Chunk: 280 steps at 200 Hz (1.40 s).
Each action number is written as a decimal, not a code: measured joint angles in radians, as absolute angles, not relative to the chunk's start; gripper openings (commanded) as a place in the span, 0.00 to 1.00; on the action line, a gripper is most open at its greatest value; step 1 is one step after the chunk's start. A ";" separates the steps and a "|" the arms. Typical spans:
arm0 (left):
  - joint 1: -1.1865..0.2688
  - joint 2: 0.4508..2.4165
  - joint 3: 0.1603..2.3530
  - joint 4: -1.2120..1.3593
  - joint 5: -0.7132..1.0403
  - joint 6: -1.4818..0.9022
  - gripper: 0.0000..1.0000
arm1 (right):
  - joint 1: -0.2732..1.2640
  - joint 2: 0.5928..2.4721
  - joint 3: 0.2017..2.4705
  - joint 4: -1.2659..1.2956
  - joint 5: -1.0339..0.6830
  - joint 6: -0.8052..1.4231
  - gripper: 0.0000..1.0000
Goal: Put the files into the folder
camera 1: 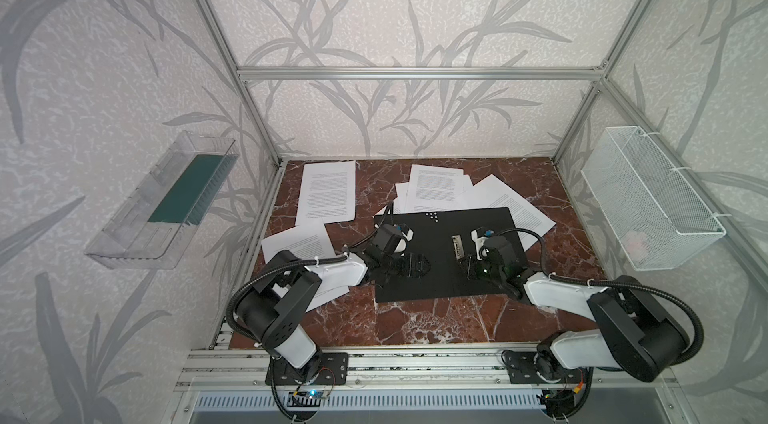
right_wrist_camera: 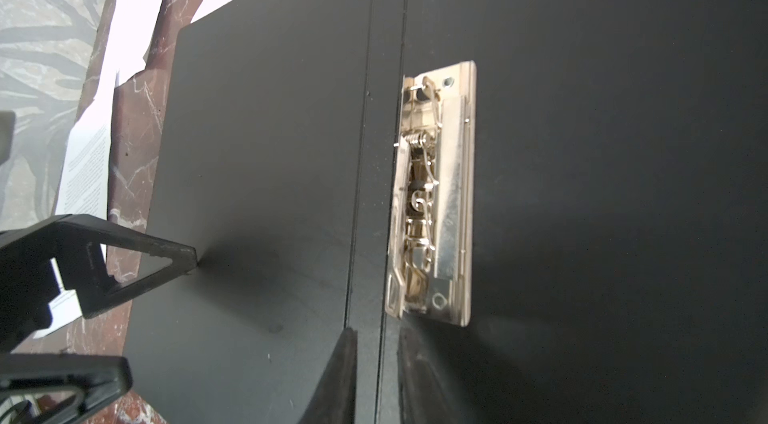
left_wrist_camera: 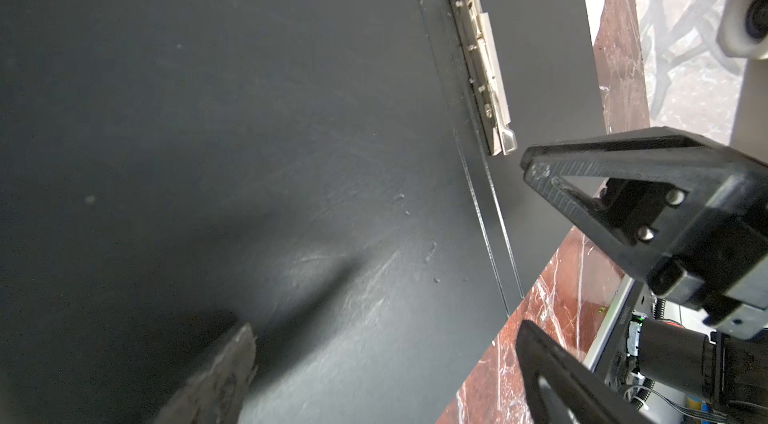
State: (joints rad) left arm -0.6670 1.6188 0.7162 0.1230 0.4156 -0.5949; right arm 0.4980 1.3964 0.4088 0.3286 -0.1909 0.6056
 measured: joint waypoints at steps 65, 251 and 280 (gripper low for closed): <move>-0.668 1.623 0.721 0.122 0.414 -0.583 0.99 | 0.491 1.455 0.427 0.361 -0.183 0.604 0.11; -0.673 1.633 0.745 0.089 0.386 -0.571 0.99 | 0.479 1.518 0.426 0.471 -0.148 0.596 0.00; -0.673 1.642 0.753 0.091 0.384 -0.568 0.99 | 0.479 1.545 0.429 0.496 -0.123 0.587 0.00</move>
